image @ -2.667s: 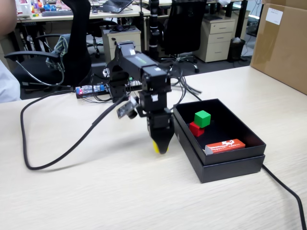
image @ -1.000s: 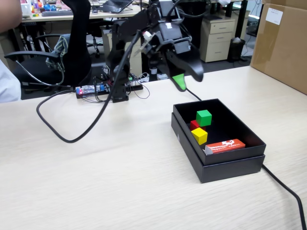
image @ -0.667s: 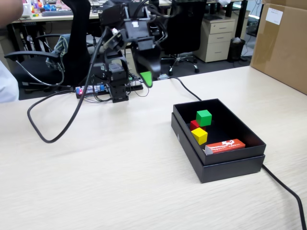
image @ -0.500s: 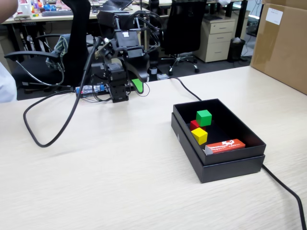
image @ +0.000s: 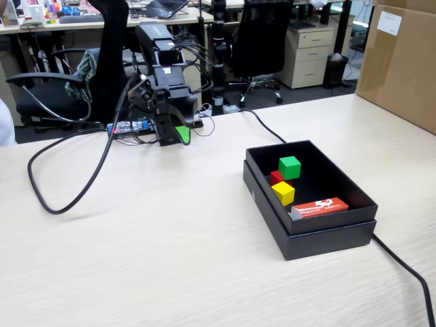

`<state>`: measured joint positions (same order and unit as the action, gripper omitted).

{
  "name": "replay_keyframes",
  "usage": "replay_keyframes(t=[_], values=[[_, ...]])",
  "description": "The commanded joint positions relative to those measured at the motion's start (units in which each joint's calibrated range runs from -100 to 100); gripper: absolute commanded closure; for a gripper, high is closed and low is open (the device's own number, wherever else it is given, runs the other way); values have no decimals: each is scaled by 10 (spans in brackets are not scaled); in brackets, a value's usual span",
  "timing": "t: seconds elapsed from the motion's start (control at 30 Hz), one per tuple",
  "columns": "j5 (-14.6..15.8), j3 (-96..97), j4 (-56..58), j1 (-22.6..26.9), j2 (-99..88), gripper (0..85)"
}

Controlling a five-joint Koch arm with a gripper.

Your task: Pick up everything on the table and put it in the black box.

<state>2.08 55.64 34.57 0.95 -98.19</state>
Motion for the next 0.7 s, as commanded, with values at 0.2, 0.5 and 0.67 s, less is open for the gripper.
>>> replay_keyframes(t=[0.2,0.5,0.67], values=[[-56,177,-242,-24,-17,331],[-84,405,-456,-28,-15,331],[-76,411,-453,-31,-2,333]])
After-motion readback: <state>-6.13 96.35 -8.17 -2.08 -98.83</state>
